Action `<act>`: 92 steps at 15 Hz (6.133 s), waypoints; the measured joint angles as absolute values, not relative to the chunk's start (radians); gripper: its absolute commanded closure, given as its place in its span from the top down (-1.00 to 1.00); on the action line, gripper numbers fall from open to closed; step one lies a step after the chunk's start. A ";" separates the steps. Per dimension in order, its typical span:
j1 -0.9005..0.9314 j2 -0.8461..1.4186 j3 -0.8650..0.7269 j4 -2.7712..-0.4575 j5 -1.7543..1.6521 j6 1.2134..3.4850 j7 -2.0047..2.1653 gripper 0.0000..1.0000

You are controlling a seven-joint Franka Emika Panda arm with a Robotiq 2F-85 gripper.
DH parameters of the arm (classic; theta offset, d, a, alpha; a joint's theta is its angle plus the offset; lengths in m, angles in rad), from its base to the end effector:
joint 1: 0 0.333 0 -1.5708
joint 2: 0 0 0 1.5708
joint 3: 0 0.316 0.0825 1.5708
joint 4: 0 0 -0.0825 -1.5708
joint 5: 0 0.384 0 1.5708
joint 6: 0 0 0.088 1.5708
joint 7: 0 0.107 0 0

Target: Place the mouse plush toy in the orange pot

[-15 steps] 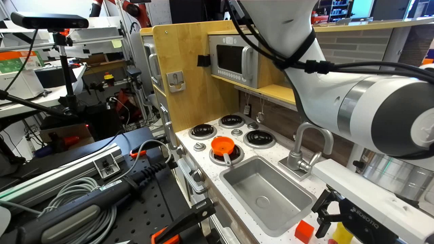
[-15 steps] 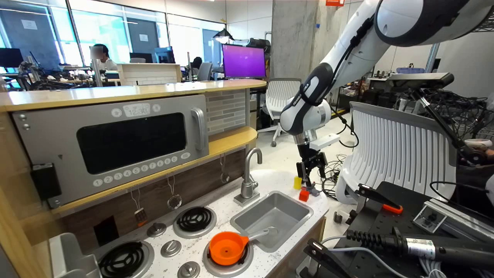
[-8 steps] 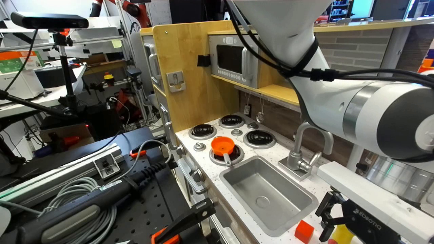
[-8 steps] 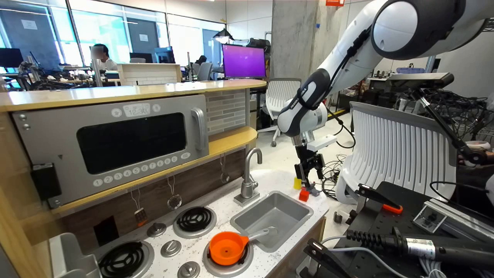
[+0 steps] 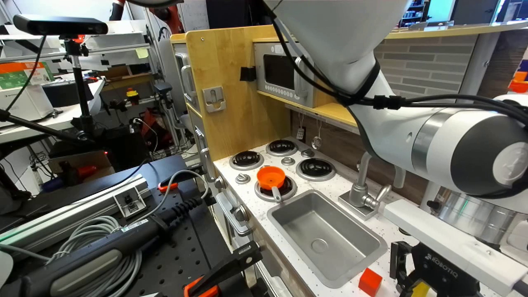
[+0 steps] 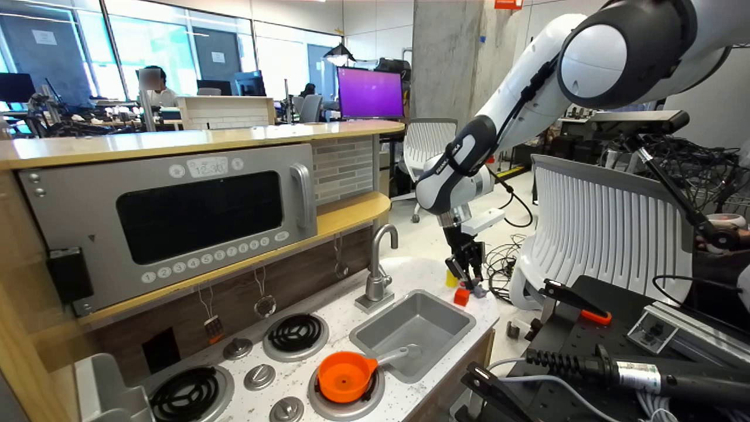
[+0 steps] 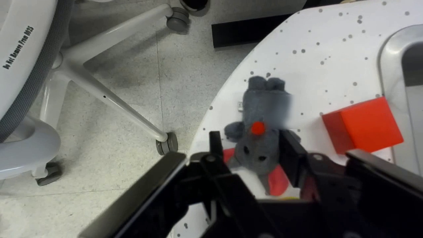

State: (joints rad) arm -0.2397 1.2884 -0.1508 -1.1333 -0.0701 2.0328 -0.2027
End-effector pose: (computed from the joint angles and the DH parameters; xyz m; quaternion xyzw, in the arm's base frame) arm 0.6413 -0.2433 -0.0184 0.9758 -0.0313 -0.2107 0.0495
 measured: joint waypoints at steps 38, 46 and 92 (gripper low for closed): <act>0.005 0.712 0.051 -1.915 -0.075 2.360 -0.194 -0.94; 0.074 0.711 0.093 -1.973 -0.075 2.484 -0.154 -0.94; 0.457 0.834 -0.141 -1.985 -0.076 2.928 0.260 1.00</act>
